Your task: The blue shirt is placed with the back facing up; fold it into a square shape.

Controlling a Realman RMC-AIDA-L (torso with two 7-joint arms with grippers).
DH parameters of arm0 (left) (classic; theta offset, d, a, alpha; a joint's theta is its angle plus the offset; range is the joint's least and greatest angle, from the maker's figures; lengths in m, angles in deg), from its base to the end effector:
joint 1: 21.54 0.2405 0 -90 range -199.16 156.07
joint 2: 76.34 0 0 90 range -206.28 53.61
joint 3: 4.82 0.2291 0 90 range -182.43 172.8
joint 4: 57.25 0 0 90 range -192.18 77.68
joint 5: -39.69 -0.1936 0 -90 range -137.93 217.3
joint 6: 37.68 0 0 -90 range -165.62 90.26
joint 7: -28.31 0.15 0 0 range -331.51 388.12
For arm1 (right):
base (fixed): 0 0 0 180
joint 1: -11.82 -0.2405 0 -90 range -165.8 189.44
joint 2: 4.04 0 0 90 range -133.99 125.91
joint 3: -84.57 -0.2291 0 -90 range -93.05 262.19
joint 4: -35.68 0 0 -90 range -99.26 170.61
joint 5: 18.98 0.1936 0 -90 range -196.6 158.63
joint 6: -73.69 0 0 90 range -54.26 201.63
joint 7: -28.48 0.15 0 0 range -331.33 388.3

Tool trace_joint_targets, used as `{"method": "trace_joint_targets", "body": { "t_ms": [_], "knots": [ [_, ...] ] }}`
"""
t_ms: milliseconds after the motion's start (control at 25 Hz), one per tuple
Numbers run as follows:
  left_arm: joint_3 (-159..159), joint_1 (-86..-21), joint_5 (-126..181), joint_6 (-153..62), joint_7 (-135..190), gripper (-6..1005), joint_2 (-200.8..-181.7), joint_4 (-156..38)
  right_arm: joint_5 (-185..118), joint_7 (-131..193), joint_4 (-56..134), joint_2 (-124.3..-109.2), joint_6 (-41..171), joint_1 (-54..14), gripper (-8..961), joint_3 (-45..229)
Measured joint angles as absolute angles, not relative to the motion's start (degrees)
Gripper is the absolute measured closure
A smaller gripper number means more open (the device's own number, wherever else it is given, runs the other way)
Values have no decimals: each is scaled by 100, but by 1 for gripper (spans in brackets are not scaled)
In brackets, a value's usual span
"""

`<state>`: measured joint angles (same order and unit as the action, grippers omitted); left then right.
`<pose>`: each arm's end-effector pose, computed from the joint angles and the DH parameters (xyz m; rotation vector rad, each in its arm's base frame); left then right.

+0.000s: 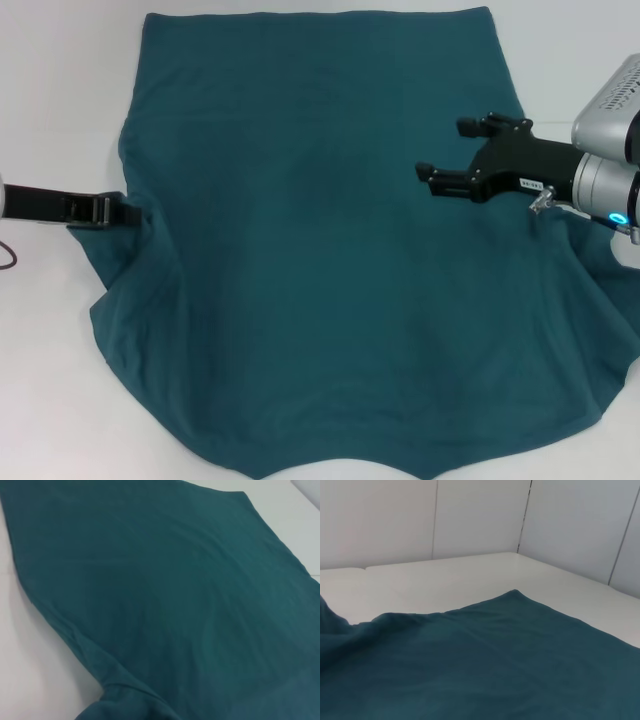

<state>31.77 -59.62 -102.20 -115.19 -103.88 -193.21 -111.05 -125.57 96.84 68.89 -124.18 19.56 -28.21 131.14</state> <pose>-0.2466 0.3720 0.0684 -2.2282 -1.3787 -0.2240 0.2108 0.4004 -0.0011 -2.3847 0.3702 0.3897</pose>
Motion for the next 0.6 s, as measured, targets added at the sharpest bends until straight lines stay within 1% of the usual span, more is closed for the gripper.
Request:
{"method": "trace_joint_targets", "body": {
  "t_ms": [160, 440, 600],
  "knots": [
    [3150, -5898, -10217, -11709, -10520, 953, -19278, -11281, -12557, 9681, 6890, -12419, 1963, -2777, 54, 13109],
    [3176, -5769, -10256, -12013, -10693, 953, -19334, -12028, -12559, 9678, 6890, -12418, 1947, -2745, 53, 13106],
    [3197, -5767, -10263, -12035, -10743, 953, -19310, -12075, -12557, 9677, 6890, -12418, 1929, -2732, 53, 13107]
  ]
}}
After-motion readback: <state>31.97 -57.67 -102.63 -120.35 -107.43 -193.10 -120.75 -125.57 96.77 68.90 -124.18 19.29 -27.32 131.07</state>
